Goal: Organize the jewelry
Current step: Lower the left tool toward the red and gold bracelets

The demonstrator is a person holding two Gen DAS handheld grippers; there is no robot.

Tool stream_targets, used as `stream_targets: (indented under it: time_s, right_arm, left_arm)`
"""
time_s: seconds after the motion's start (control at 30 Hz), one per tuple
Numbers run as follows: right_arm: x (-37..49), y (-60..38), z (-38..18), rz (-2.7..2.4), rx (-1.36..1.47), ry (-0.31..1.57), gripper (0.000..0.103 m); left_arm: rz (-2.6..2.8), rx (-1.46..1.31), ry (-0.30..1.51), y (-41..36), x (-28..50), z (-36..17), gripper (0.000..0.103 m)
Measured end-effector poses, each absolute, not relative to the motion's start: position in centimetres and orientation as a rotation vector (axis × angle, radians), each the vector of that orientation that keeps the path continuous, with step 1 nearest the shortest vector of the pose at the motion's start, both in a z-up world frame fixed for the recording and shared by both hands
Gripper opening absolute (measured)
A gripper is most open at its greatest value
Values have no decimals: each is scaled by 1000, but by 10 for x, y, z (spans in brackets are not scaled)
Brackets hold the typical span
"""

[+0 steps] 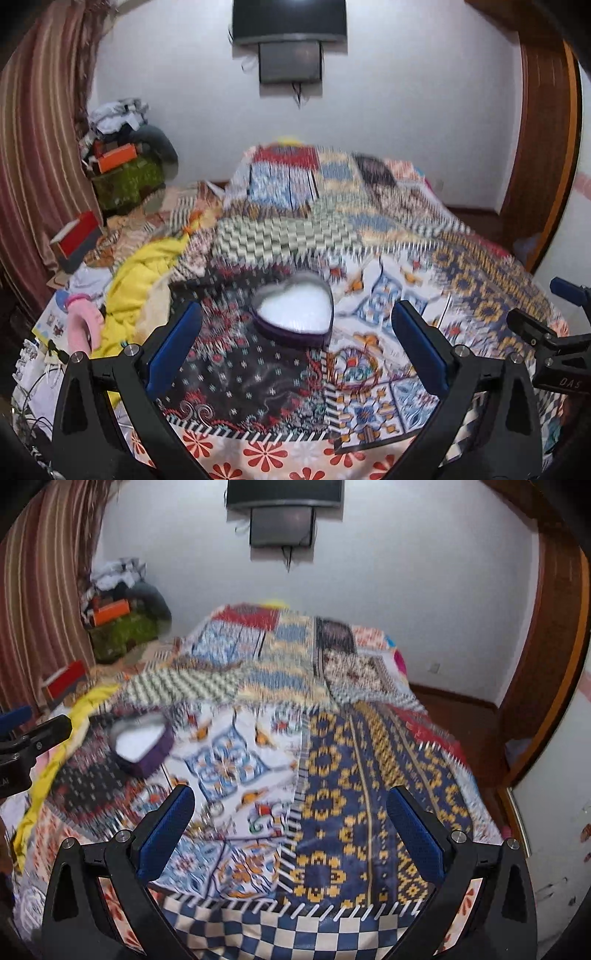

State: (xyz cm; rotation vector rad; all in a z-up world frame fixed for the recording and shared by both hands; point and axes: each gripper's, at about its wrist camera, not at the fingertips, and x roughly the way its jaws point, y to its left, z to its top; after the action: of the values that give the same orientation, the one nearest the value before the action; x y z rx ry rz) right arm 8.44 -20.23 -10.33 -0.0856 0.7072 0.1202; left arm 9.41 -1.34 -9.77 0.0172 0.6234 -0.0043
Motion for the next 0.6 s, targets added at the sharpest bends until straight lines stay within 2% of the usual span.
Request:
stream_targets:
  time_s: [0.23, 0.4, 0.47, 0.5, 0.57, 0.6]
  right_arm:
    - [94, -196, -131, 191, -96, 799, 103]
    - [101, -191, -142, 237, -92, 838, 92]
    - [104, -189, -145, 260, -83, 856, 86]
    - [105, -189, -146, 261, -78, 850, 85]
    - [107, -188, -149, 276, -74, 864, 80]
    - [107, -188, -150, 280, -75, 867, 79]
  left_arm:
    - [-69, 17, 794, -15, 115, -146, 101]
    - [-98, 22, 880, -18, 125, -171, 83]
    - [-120, 17, 907, -20, 129, -179, 71]
    - [-128, 18, 916, -21, 130, -182, 68]
    - [-155, 26, 932, -25, 132, -187, 52]
    - [-170, 31, 938, -28, 133, -188, 48]
